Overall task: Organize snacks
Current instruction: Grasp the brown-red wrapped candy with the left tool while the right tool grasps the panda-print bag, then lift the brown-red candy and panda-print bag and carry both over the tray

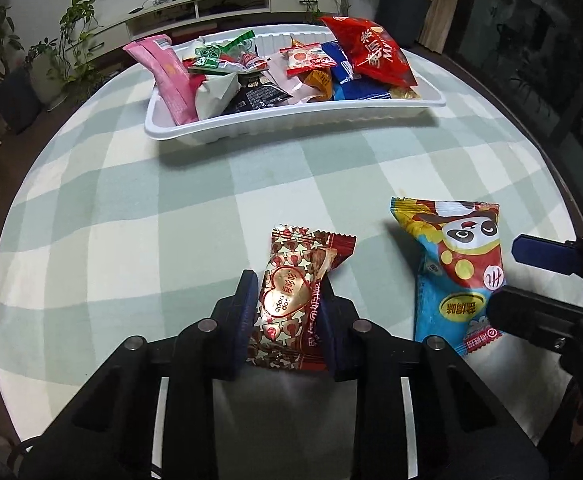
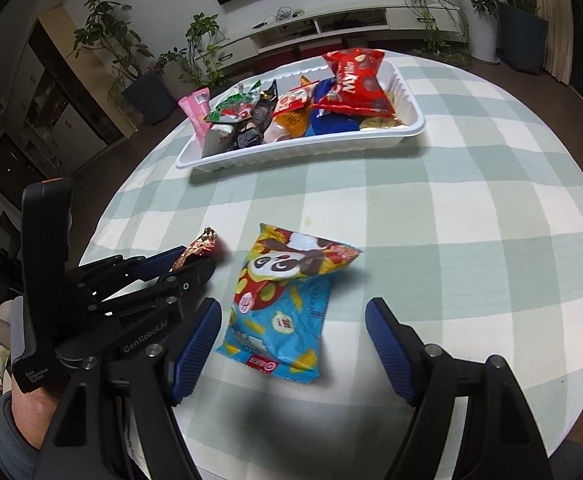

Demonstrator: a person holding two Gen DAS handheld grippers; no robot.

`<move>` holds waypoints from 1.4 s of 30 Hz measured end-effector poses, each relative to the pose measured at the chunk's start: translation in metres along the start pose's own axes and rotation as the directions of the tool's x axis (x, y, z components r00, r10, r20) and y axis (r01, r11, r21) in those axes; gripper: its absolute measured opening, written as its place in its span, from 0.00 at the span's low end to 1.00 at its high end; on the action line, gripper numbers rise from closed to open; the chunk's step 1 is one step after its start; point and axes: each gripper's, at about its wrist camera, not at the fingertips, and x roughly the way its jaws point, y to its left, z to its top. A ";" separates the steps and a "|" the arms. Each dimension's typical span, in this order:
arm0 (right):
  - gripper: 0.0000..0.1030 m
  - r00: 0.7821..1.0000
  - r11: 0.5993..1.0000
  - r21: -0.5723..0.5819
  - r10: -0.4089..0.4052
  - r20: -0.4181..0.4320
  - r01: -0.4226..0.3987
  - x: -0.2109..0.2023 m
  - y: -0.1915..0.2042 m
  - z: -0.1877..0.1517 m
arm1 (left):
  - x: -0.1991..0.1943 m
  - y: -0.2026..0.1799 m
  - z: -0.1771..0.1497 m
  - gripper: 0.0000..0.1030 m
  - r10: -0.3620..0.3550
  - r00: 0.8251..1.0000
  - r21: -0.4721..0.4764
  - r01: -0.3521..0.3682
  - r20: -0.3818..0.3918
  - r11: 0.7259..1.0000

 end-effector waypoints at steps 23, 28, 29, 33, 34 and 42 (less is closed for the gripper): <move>0.47 0.990 0.986 -0.103 -0.133 -0.036 0.129 0.039 0.023 0.001 | -0.014 0.008 -0.020 0.21 -0.032 0.999 -0.050 0.033 0.036 0.998; 0.42 0.993 0.989 -0.095 -0.115 -0.016 0.113 0.034 0.018 -0.001 | -0.014 0.009 -0.020 0.21 -0.031 0.999 -0.049 0.033 0.037 0.998; 0.41 0.994 0.990 -0.090 -0.109 -0.011 0.107 0.033 0.016 -0.001 | -0.014 0.009 -0.020 0.21 -0.030 0.999 -0.049 0.032 0.037 0.998; 0.38 0.997 0.995 -0.052 -0.080 0.017 0.080 0.025 0.009 -0.002 | -0.015 0.010 -0.021 0.20 -0.030 0.999 -0.053 0.032 0.040 0.998; 0.38 0.998 0.997 -0.035 -0.065 0.026 0.066 0.021 0.005 -0.002 | -0.015 0.010 -0.021 0.20 -0.030 0.999 -0.054 0.033 0.042 0.998; 0.38 0.997 0.999 0.035 -0.031 0.069 0.028 0.000 -0.017 0.001 | -0.022 0.011 -0.019 0.20 -0.058 0.996 -0.071 0.063 0.063 0.996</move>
